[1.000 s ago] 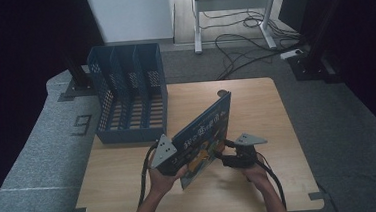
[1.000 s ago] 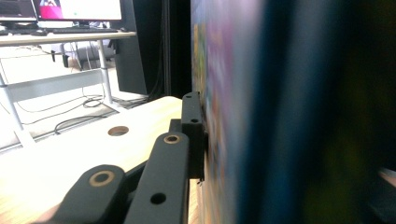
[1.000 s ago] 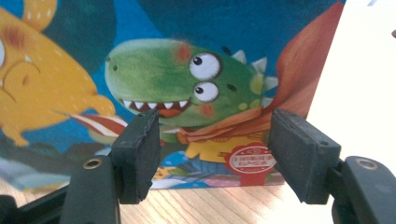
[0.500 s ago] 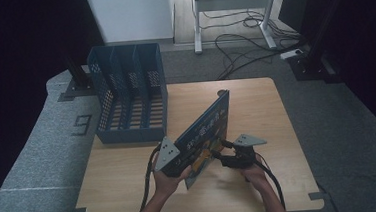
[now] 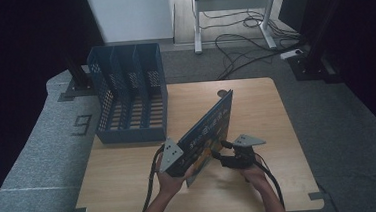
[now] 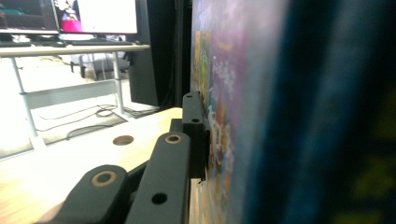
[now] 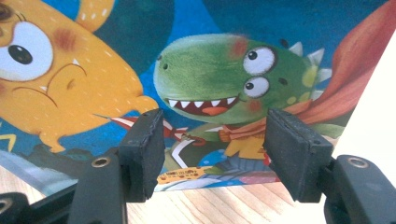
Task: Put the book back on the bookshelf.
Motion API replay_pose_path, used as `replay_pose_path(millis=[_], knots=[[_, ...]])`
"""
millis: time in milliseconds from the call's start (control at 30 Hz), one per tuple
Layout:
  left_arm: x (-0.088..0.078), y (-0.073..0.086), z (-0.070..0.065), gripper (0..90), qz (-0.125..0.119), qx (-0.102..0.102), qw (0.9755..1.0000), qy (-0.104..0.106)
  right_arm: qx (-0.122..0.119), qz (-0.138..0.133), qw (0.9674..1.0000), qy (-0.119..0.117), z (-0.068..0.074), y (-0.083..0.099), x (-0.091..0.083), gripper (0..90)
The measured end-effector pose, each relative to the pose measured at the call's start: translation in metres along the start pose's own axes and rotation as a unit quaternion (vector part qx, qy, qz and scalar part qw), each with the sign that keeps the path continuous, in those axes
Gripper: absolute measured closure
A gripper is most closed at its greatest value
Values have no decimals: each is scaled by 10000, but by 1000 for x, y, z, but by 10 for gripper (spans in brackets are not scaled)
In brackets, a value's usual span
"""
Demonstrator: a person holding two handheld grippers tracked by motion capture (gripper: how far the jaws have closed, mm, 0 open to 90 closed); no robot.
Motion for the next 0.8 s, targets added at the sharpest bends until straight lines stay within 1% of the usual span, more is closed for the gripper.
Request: replay_pose_path(millis=[67, 133, 200, 233, 333, 400, 533, 667, 800], knots=[[0, 0, 1, 818, -10, 31, 10000, -44, -35, 33, 10000, 32, -1, 0, -1, 371], [-1, -1, 3, 820, -30, -7, 10000, -85, -38, 5, 10000, 64, -4, -1, -3, 371], [-3, -2, 7, 821, -47, -35, 9999, -146, 18, -59, 9999, 115, -8, -3, -6, 372], [-5, -3, 9, 821, -63, -81, 9998, -173, 48, -69, 9999, 123, -9, -3, -7, 372], [-8, -7, 15, 821, -55, -87, 9997, -212, 144, -136, 9996, 185, -16, -5, -11, 375], [-10, -9, 17, 821, -38, -59, 9997, -248, 182, -194, 9994, 219, -18, -6, -12, 376], [-13, -12, 19, 822, 20, 127, 9994, -316, 205, -220, 9992, 253, -21, -7, -15, 376], [-15, -15, 19, 821, 64, 236, 9992, -311, 242, -198, 9990, 309, -25, -5, -16, 376], [-15, -18, 17, 821, 35, 166, 9995, -276, 296, -171, 9987, 366, -29, -4, -17, 376]])
Point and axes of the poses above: each handheld gripper's, and its own axes: x roughly forward along the jaws, y roughly out of its underside, z roughly to its left, the point moved 8 cm from there along x, roughly forward along the jaws, and after that the axes turned 10 degrees about -z, right-handed, at the moved point
